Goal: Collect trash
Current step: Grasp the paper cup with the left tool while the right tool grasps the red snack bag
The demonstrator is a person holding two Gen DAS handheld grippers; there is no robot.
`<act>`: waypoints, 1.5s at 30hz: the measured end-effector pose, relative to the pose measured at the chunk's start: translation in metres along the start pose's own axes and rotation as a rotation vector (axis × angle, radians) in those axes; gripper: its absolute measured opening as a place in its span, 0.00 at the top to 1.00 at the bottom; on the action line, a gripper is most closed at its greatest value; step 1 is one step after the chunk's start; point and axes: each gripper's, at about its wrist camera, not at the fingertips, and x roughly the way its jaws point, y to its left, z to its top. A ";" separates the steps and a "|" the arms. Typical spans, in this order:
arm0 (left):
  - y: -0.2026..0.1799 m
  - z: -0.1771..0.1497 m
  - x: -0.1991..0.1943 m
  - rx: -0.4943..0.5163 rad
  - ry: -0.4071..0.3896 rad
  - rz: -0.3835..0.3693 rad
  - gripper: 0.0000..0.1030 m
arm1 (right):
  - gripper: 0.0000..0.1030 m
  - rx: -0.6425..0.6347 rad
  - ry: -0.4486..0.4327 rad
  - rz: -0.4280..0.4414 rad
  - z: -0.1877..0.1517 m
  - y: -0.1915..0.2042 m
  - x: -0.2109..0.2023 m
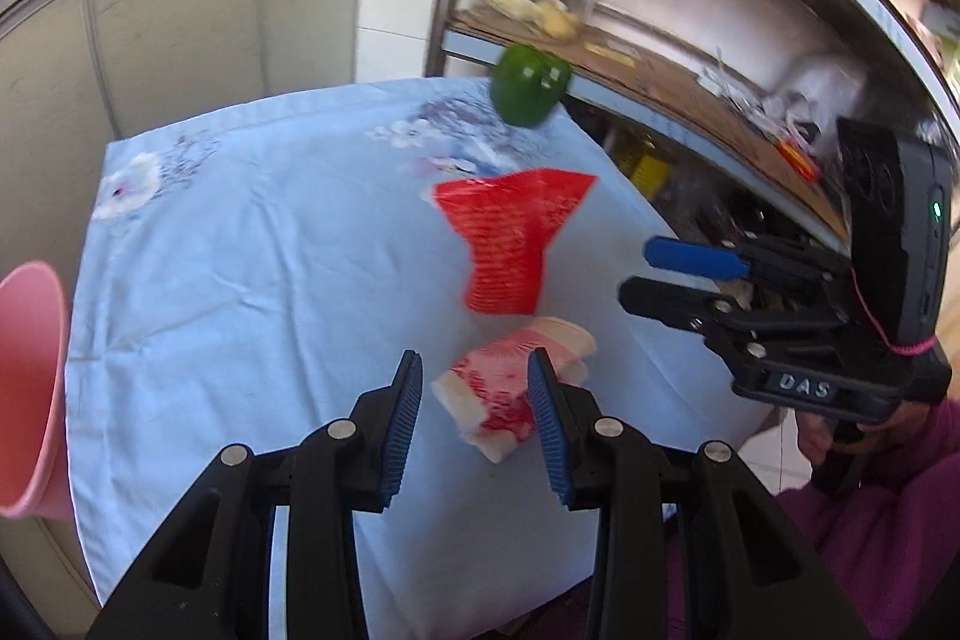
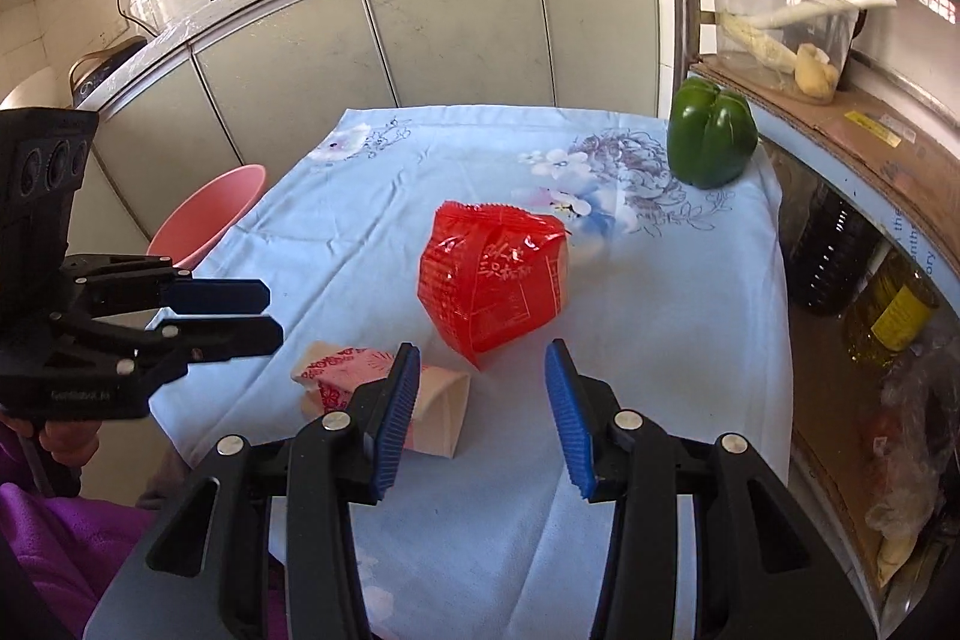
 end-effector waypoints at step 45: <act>0.108 -0.019 -0.021 -0.260 -0.136 0.127 0.96 | 0.57 0.005 0.035 -0.047 0.066 0.013 0.103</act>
